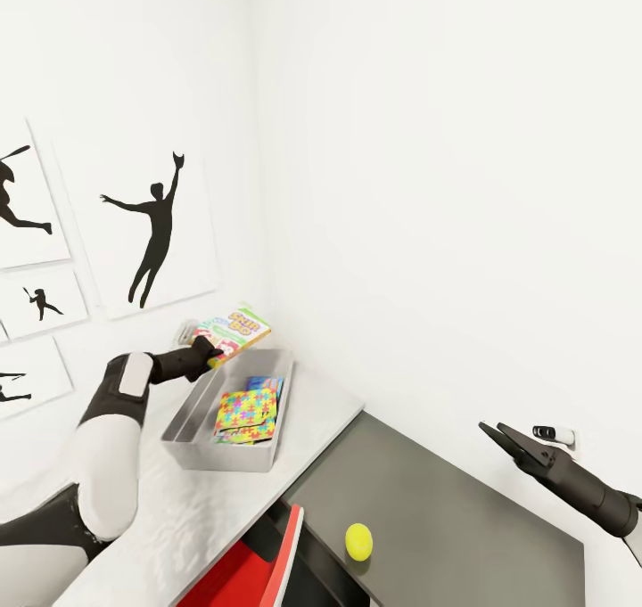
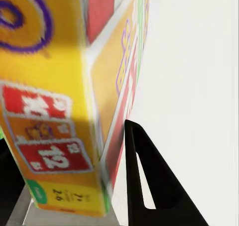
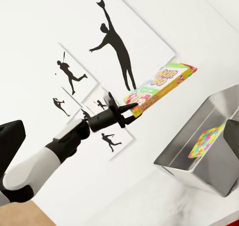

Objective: Put all the toys in the child's room - the three board games (two on the bed and one on the table), the two jigsaw puzzles on the table, and the tennis ball on the table - inside the toy box on the table in the child's room.

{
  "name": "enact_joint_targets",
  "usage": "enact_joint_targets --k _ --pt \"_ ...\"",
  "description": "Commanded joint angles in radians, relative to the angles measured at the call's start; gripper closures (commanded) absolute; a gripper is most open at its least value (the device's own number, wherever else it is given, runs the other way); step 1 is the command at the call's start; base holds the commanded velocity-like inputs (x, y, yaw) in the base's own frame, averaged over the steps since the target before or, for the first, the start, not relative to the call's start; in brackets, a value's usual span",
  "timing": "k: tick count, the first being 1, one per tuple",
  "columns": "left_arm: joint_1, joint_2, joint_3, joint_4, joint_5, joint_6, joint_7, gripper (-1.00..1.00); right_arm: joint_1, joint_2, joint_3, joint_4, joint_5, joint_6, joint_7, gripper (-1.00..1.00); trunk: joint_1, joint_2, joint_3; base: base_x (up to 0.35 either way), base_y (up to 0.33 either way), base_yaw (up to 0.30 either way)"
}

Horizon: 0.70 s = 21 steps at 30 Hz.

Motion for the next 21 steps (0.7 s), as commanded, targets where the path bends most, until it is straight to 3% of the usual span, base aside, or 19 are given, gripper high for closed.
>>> enact_joint_targets --k 1,9,14,17,19,21 --pt "-0.001 -0.009 0.008 -0.011 -0.009 0.004 -0.004 1.0 0.0 0.0 0.0 0.0 -0.004 0.009 0.001 -1.0 0.0 -0.001 0.0 0.0 0.0 0.0" --pt "0.008 -0.158 0.019 -0.285 -0.004 -0.014 0.018 1.0 0.0 0.0 0.001 0.001 -0.004 0.009 0.001 -1.0 0.0 -0.001 0.0 0.0 0.0 0.0" --pt "0.01 -0.183 0.022 -0.332 -0.005 -0.003 0.087 1.0 0.0 0.0 0.0 0.001 -0.004 0.009 0.001 -1.0 0.0 -0.001 0.0 0.0 0.0 0.0" --pt "0.01 -0.187 0.025 -0.339 0.014 0.016 0.178 1.0 0.0 0.0 0.0 0.002 -0.004 0.009 0.001 -1.0 0.0 -0.001 0.0 0.0 0.0 0.0" --pt "0.01 -0.189 0.027 -0.34 0.062 0.031 0.239 1.0 0.0 0.0 0.0 0.002 -0.004 0.009 0.001 -1.0 0.0 -0.001 0.0 0.0 0.0 0.0" --pt "0.01 -0.189 0.028 -0.339 0.144 0.054 0.331 1.0 0.0 0.0 0.0 0.002 -0.004 0.009 0.001 -1.0 0.0 -0.001 0.0 0.0 0.0 0.0"
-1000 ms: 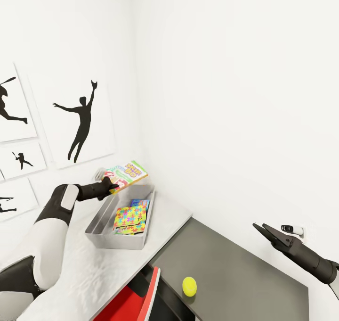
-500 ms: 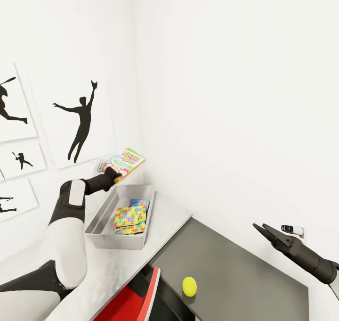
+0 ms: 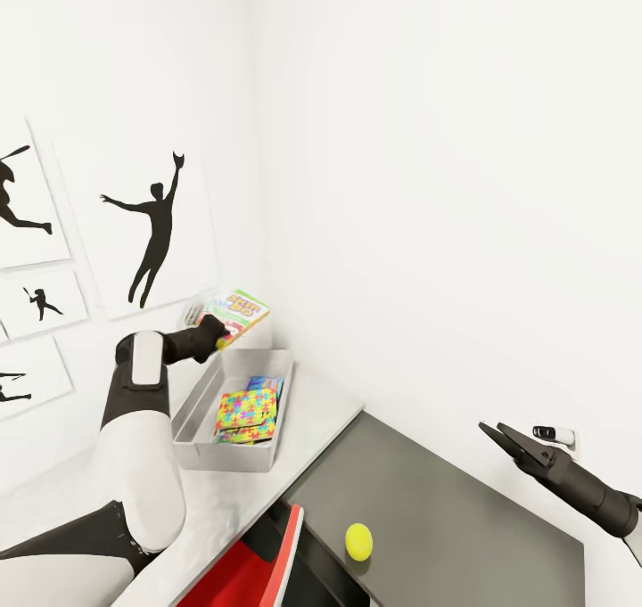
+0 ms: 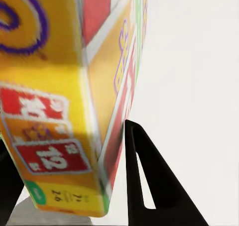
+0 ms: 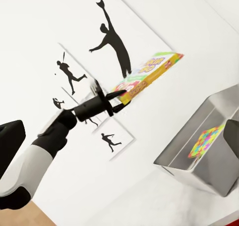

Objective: Put all the toys in the child's room - the three board games (two on the bed and one on the table), the two jigsaw puzzles on the table, and the tennis ball on the table - inside the toy box on the table in the child's room.

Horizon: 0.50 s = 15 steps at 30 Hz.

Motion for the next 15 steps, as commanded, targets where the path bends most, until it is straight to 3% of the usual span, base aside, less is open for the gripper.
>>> enact_joint_targets --k 1,4,6,7,8,9,15 --pt "-0.001 -0.001 0.003 -0.001 0.056 0.011 0.068 1.0 0.0 0.0 0.0 0.001 -0.004 0.009 0.001 -1.0 0.0 -0.001 0.0 0.0 0.0 0.0" --pt "-0.001 -0.002 0.002 0.009 0.156 0.022 0.201 1.0 0.0 0.0 0.0 0.001 -0.004 0.009 0.001 -1.0 0.0 -0.001 0.0 0.0 0.0 0.0" --pt "-0.001 -0.002 0.001 0.021 0.202 0.024 0.241 1.0 0.0 0.0 0.0 0.001 -0.004 0.009 0.001 -1.0 0.0 -0.001 0.0 0.0 0.0 0.0" --pt "-0.001 -0.001 -0.001 0.036 0.247 0.025 0.276 1.0 0.0 0.0 0.0 0.0 -0.004 0.009 0.001 -1.0 0.0 -0.001 0.0 0.0 0.0 0.0" --pt "-0.001 -0.001 -0.002 0.044 0.267 0.024 0.292 1.0 0.0 0.0 0.0 0.0 -0.004 0.009 0.001 -1.0 0.0 -0.001 0.0 0.0 0.0 0.0" --pt "-0.002 -0.001 -0.004 0.07 0.318 0.024 0.338 1.0 0.0 0.0 0.0 0.0 -0.004 0.009 0.001 -1.0 0.0 -0.001 0.0 0.0 0.0 0.0" --pt "-0.006 -0.001 -0.003 0.125 0.37 0.017 0.416 1.0 0.0 -0.001 0.0 0.001 -0.004 0.009 0.001 -1.0 0.0 -0.001 0.0 0.0 0.0 0.0"
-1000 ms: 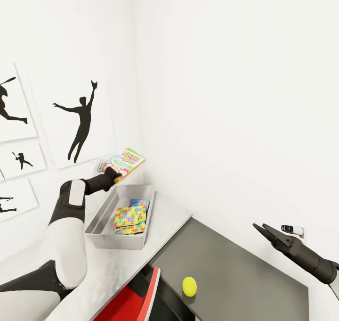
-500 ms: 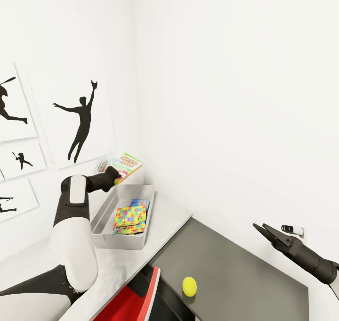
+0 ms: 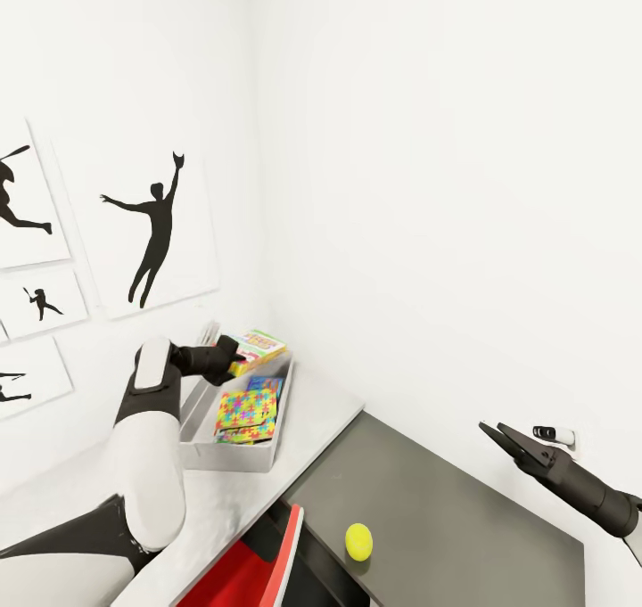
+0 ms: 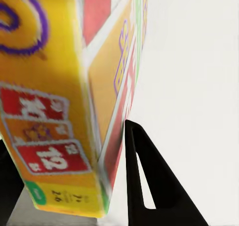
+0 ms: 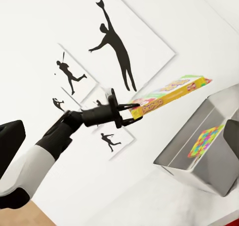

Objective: Put all the toys in the child's room - the three board games (two on the bed and one on the table), the two jigsaw puzzles on the table, and the tennis ball on the table - inside the toy box on the table in the child's room.

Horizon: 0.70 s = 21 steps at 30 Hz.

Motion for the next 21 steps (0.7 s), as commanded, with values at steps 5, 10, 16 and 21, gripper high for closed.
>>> enact_joint_targets --k 5,10,16,21 --pt "-0.002 -0.002 0.007 0.03 0.024 -0.013 0.029 1.0 0.0 -0.001 0.0 0.001 -0.005 0.009 0.001 -1.0 0.0 -0.001 0.0 0.0 0.0 0.0" --pt "-0.002 0.001 0.01 0.058 0.026 -0.067 0.033 1.0 0.0 -0.002 0.0 0.001 -0.005 0.009 0.001 -1.0 0.0 -0.001 0.0 0.0 0.0 0.0" --pt "-0.002 0.006 0.01 0.133 0.026 -0.102 0.033 1.0 0.0 -0.002 0.0 0.001 -0.004 0.009 0.001 -1.0 0.0 -0.001 0.0 0.0 0.0 0.0" --pt "-0.002 0.006 0.011 0.151 0.026 -0.147 0.032 1.0 0.0 -0.002 -0.001 0.002 -0.004 0.009 0.001 -1.0 0.0 -0.001 0.0 0.0 0.0 0.0"
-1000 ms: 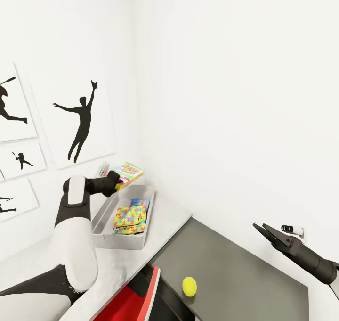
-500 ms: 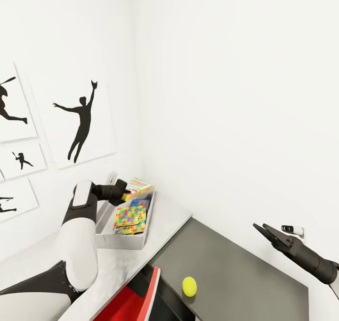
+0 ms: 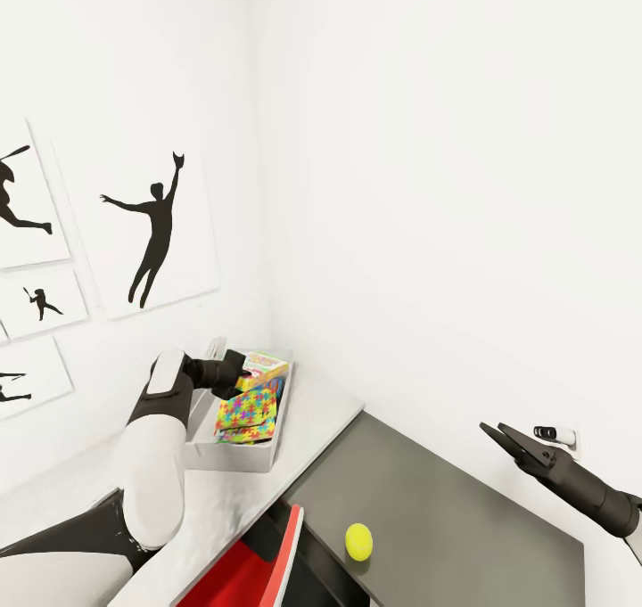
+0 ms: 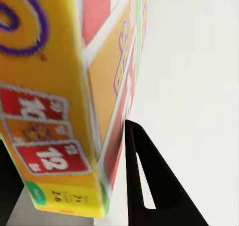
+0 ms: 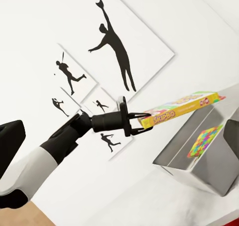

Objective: Put all the toys in the child's room - the three board games (two on the bed and one on the table), the two jigsaw puzzles on the table, and the tennis ball on the table - inside the toy box on the table in the child's room.

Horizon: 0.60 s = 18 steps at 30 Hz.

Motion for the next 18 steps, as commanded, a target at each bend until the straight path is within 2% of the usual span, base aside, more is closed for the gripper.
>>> enact_joint_targets --k 1,9,18 --pt "-0.001 -0.001 0.005 0.0 0.011 -0.006 0.009 1.0 0.0 0.0 0.0 0.0 -0.004 0.009 0.001 -1.0 0.0 -0.001 -0.001 0.0 0.0 0.0" --pt "-0.001 0.0 0.005 0.003 0.011 -0.062 -0.001 1.0 0.0 0.0 0.0 0.0 -0.004 0.008 0.001 -1.0 0.0 -0.001 -0.001 0.0 0.0 0.0" --pt "0.001 0.0 0.004 0.005 0.011 -0.074 -0.007 1.0 0.0 0.0 0.0 0.0 -0.004 0.007 0.002 -1.0 0.0 -0.001 -0.001 0.0 0.0 0.0"
